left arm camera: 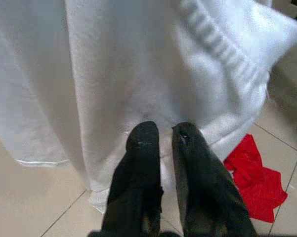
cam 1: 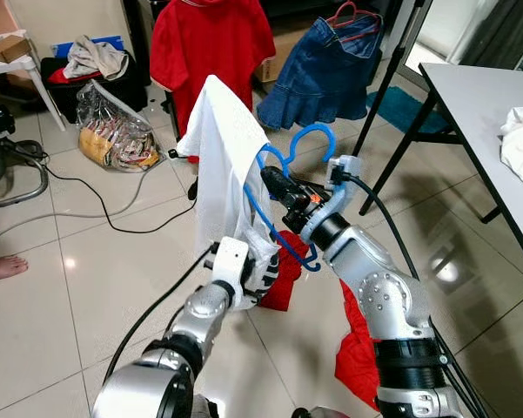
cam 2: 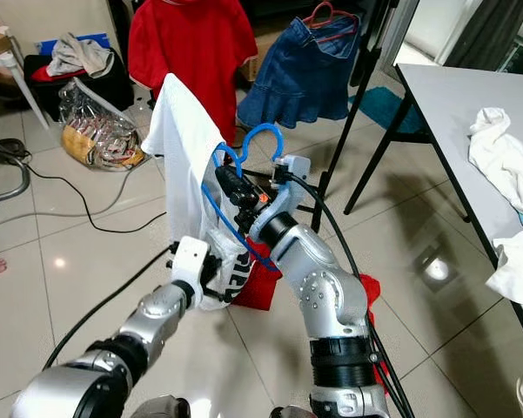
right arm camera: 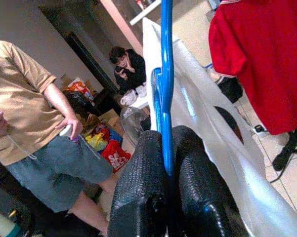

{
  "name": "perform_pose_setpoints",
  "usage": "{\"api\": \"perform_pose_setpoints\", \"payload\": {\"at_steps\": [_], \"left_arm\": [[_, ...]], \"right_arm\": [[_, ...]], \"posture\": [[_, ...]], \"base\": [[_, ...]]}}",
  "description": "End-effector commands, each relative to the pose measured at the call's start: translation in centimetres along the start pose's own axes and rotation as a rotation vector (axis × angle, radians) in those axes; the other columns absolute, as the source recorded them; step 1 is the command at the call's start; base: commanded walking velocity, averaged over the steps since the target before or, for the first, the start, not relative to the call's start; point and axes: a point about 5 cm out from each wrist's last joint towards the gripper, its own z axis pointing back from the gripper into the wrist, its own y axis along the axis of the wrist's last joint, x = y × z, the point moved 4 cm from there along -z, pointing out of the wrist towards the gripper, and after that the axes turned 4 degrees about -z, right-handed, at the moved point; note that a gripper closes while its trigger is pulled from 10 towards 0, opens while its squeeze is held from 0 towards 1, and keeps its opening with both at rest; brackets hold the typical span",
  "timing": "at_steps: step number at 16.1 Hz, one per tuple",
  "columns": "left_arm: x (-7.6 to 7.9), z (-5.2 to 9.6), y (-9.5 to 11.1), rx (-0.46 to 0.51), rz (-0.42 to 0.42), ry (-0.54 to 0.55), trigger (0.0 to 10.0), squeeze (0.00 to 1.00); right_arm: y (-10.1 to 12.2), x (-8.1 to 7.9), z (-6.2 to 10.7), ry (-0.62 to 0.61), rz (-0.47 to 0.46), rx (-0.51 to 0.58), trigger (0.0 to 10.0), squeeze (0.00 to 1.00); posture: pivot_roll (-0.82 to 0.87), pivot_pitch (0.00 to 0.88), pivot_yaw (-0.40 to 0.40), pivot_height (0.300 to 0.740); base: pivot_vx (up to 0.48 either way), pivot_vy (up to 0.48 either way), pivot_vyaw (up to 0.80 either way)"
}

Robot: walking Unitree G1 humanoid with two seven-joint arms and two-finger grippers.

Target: Hang hanger

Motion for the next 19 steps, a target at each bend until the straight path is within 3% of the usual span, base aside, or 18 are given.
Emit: {"api": "perform_pose_setpoints", "payload": {"at_steps": [1,5,10,11,19], "left_arm": [[0.6,0.1,-0.1,0.012,-0.015,-0.021,10.0,1.0],[1.4,0.2,-0.1,0.027,-0.034,-0.059,10.0,1.0],[1.2,0.1,-0.1,0.017,-0.053,-0.043,10.0,1.0],[1.1,0.0,0.1,0.014,-0.058,-0.041,10.0,0.0],[0.6,-0.5,1.1,0.004,-0.044,-0.076,10.0,0.0]], "right_arm": [[0.8,-0.5,0.0,0.016,0.003,0.032,10.0,0.0],[0.7,-0.7,0.0,0.023,0.005,0.028,10.0,0.0],[0.9,-0.7,-0.1,0.02,0.009,0.035,10.0,0.0],[1.0,-0.7,-0.1,0.021,0.011,0.038,10.0,0.0],[1.5,-1.4,-0.3,0.053,0.008,0.051,10.0,0.0]], "posture": [[0.02,0.084,-0.025,0.74],[0.03,0.088,-0.025,0.74],[0.02,0.082,-0.021,0.74],[0.02,0.081,-0.021,0.74],[0.01,0.072,-0.019,0.74]], "base": [[0.0,0.0,0.0],[0.0,0.0,0.0],[0.0,0.0,0.0],[0.0,0.0,0.0],[0.0,0.0,0.0]]}}
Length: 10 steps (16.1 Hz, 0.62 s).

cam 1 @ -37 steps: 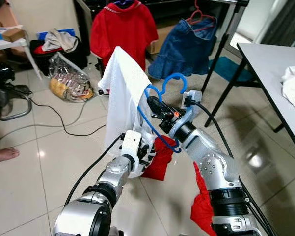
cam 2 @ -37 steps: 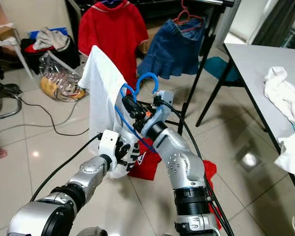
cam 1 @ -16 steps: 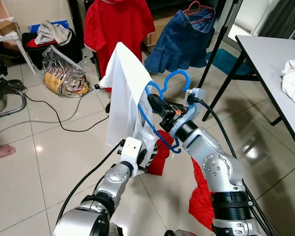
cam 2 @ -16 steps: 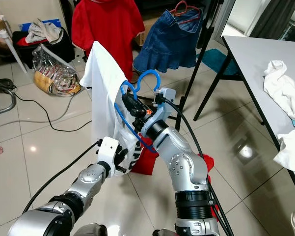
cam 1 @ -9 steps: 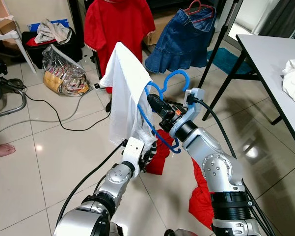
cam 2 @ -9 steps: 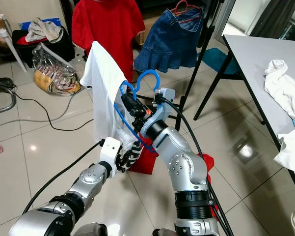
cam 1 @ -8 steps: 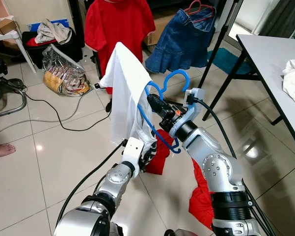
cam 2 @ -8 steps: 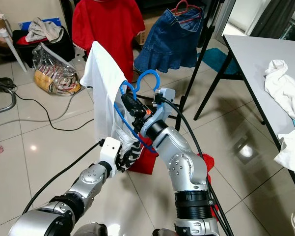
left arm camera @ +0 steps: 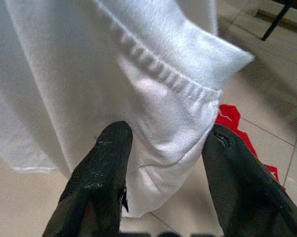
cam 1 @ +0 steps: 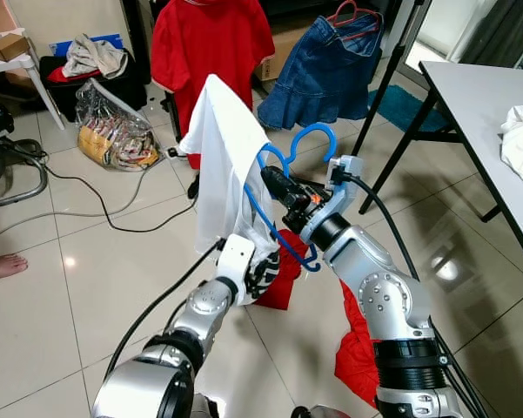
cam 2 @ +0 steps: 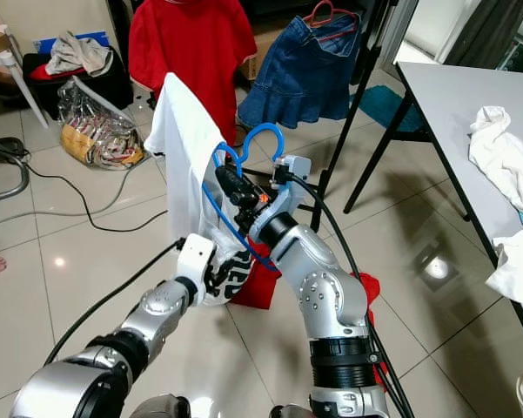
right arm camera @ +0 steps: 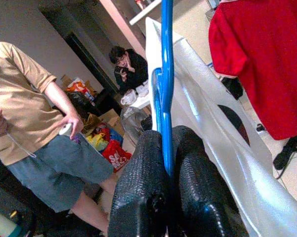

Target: Hang hanger

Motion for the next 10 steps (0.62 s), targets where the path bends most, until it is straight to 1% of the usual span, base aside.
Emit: {"api": "perform_pose_setpoints", "payload": {"at_steps": [1,5,6,7,10], "left_arm": [[0.4,-0.1,-0.1,-0.017,0.025,-0.03,10.0,0.0],[1.1,-0.4,0.4,-0.01,0.053,-0.068,10.0,0.0],[1.3,-0.4,0.4,-0.01,0.054,-0.075,5.9,0.0],[1.5,-0.4,0.4,-0.008,0.06,-0.089,0.0,0.0],[1.6,-0.4,0.4,-0.009,0.063,-0.094,0.0,0.0]], "right_arm": [[1.5,-1.3,-0.2,0.053,0.011,0.052,10.0,0.0],[1.9,-1.5,-0.3,0.065,0.007,0.062,10.0,0.0],[1.9,-1.5,-0.3,0.066,0.005,0.063,10.0,0.0],[2.1,-1.6,-0.3,0.072,0.001,0.066,10.0,0.0],[2.1,-1.7,-0.2,0.074,-0.002,0.067,10.0,0.0]], "posture": [[0.01,0.07,-0.019,0.74],[0.01,0.061,-0.02,0.74],[0.01,0.061,-0.02,0.74],[0.01,0.061,-0.022,0.74],[0.01,0.06,-0.021,0.74]], "base": [[0.0,0.0,0.0],[0.0,0.0,0.0],[0.0,0.0,0.0],[0.0,0.0,0.0],[0.0,0.0,0.0]]}}
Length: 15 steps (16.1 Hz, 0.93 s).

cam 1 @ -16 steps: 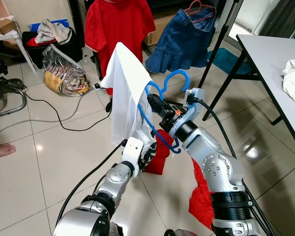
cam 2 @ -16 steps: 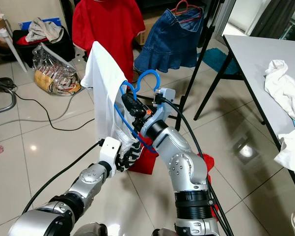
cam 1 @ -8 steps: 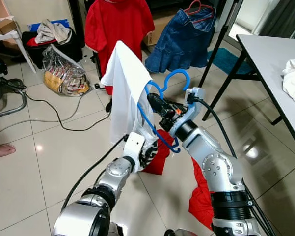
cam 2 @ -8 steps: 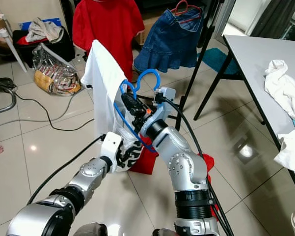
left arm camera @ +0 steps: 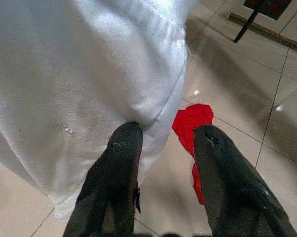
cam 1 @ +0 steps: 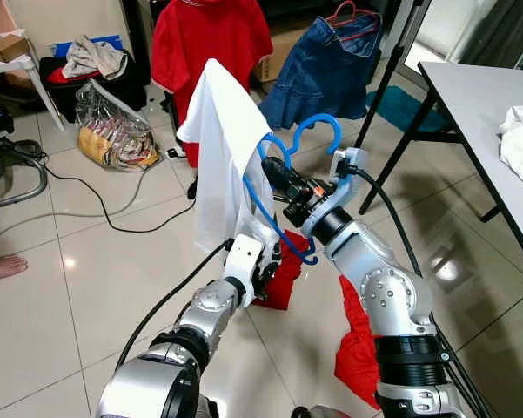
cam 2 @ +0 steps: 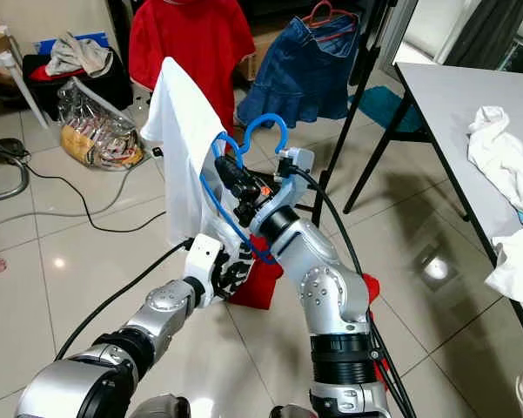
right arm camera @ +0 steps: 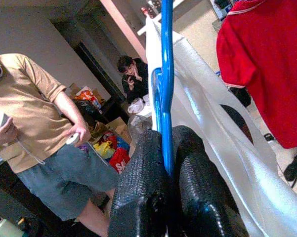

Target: Hang hanger

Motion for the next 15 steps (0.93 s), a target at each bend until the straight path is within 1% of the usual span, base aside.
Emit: {"api": "perform_pose_setpoints", "payload": {"at_steps": [1,4,5,6,7,9,11,15], "left_arm": [[0.3,-0.1,0.1,-0.004,0.006,-0.011,0.0,0.0],[0.2,-0.1,0.1,-0.003,0.0,-0.011,0.0,0.0],[0.0,-0.1,0.1,-0.007,-0.005,0.0,6.8,0.0],[0.0,-0.1,0.1,-0.009,-0.006,0.005,10.0,0.0],[-0.2,0.0,0.0,-0.013,-0.012,0.017,10.0,0.0],[-0.3,0.0,-0.3,-0.018,-0.01,0.024,10.0,0.0],[-0.3,0.1,-0.4,-0.022,-0.008,0.028,10.0,0.0],[-0.3,0.1,-0.6,-0.028,-0.006,0.037,10.0,0.0]], "right_arm": [[1.0,-1.0,-0.1,0.041,0.008,0.033,10.0,0.0],[1.0,-1.1,-0.2,0.042,0.008,0.033,10.0,0.0],[0.9,-1.0,-0.2,0.039,0.022,0.025,10.0,0.0],[0.7,-0.9,-0.2,0.032,0.045,0.014,10.0,0.0],[0.3,0.1,-0.1,-0.027,0.099,-0.003,10.0,0.0],[0.3,1.7,0.1,-0.119,0.119,-0.005,10.0,0.0],[0.3,2.1,0.3,-0.136,0.122,-0.006,10.0,0.0],[0.4,1.9,0.0,-0.138,0.126,0.002,10.0,0.0]], "posture": [[0.01,0.059,-0.02,0.74],[0.01,0.06,-0.016,0.74],[0.01,0.061,-0.014,0.74],[0.01,0.061,-0.014,0.74],[0.01,0.064,-0.012,0.74],[0.01,0.067,-0.012,0.74],[0.01,0.067,-0.012,0.74],[0.01,0.067,-0.012,0.74]], "base": [[0.0,0.0,0.0],[0.0,0.0,0.0],[0.0,0.0,0.0],[0.0,0.0,0.0],[0.0,0.0,0.0],[0.0,0.0,0.0],[0.0,0.0,0.0],[0.0,0.0,0.0]]}}
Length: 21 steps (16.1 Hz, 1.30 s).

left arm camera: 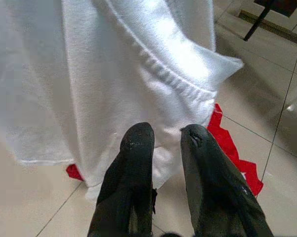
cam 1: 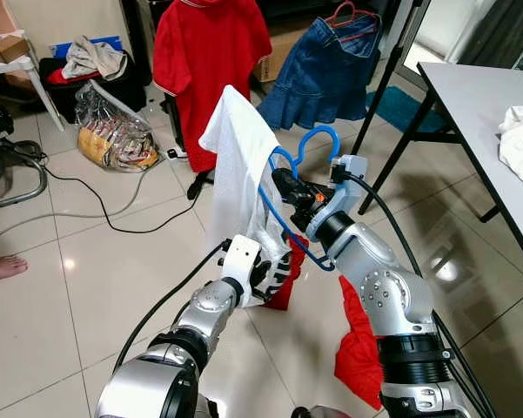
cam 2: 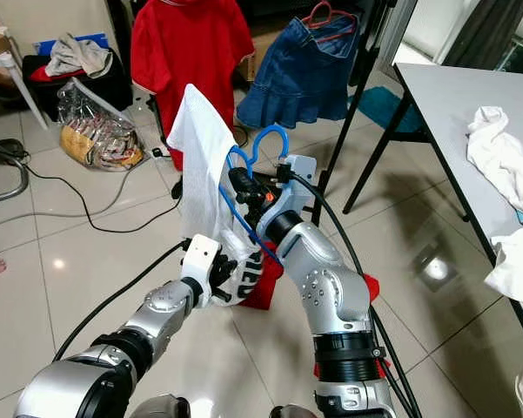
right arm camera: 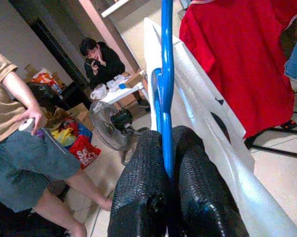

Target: Hang hanger

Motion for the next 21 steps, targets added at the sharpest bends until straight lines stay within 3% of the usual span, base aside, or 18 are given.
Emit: {"api": "perform_pose_setpoints", "payload": {"at_steps": [1,3,5,13,14,15,21], "left_arm": [[0.2,0.0,-0.3,-0.018,0.003,-0.002,10.0,0.0],[0.1,0.0,-0.3,-0.019,0.003,-0.001,10.0,0.0],[0.1,-0.1,-0.2,-0.015,0.004,0.001,10.0,1.0],[0.4,-0.1,0.0,-0.015,-0.058,-0.023,10.0,1.0],[0.3,-0.1,0.0,-0.018,-0.06,-0.02,10.0,0.69],[0.3,-0.1,0.0,-0.021,-0.06,-0.018,10.0,0.0],[0.2,-0.1,0.0,-0.024,-0.053,-0.015,10.0,0.0]], "right_arm": [[1.2,-0.6,-0.2,0.016,0.015,0.049,10.0,0.0],[1.5,-0.8,-0.2,0.022,0.024,0.061,10.0,0.0],[2.1,-1.5,-0.3,0.036,0.039,0.079,10.0,0.0],[3.0,-3.5,-0.5,0.119,0.048,0.097,10.0,0.0],[3.0,-3.8,-0.5,0.134,0.037,0.099,10.0,0.0],[3.1,-4.1,-0.4,0.155,0.015,0.104,10.0,0.0],[3.3,-4.9,-0.1,0.207,-0.032,0.109,10.0,0.0]], "posture": [[0.01,0.067,-0.012,0.74],[0.01,0.066,-0.011,0.74],[0.01,0.065,-0.011,0.74],[0.01,0.059,-0.013,0.74],[0.01,0.058,-0.013,0.74],[0.01,0.058,-0.014,0.74],[0.01,0.059,-0.012,0.74]], "base": [[0.0,0.0,0.0],[0.0,0.0,0.0],[0.0,0.0,0.0],[0.0,0.0,0.0],[0.0,0.0,0.0],[0.0,0.0,0.0],[0.0,0.0,0.0]]}}
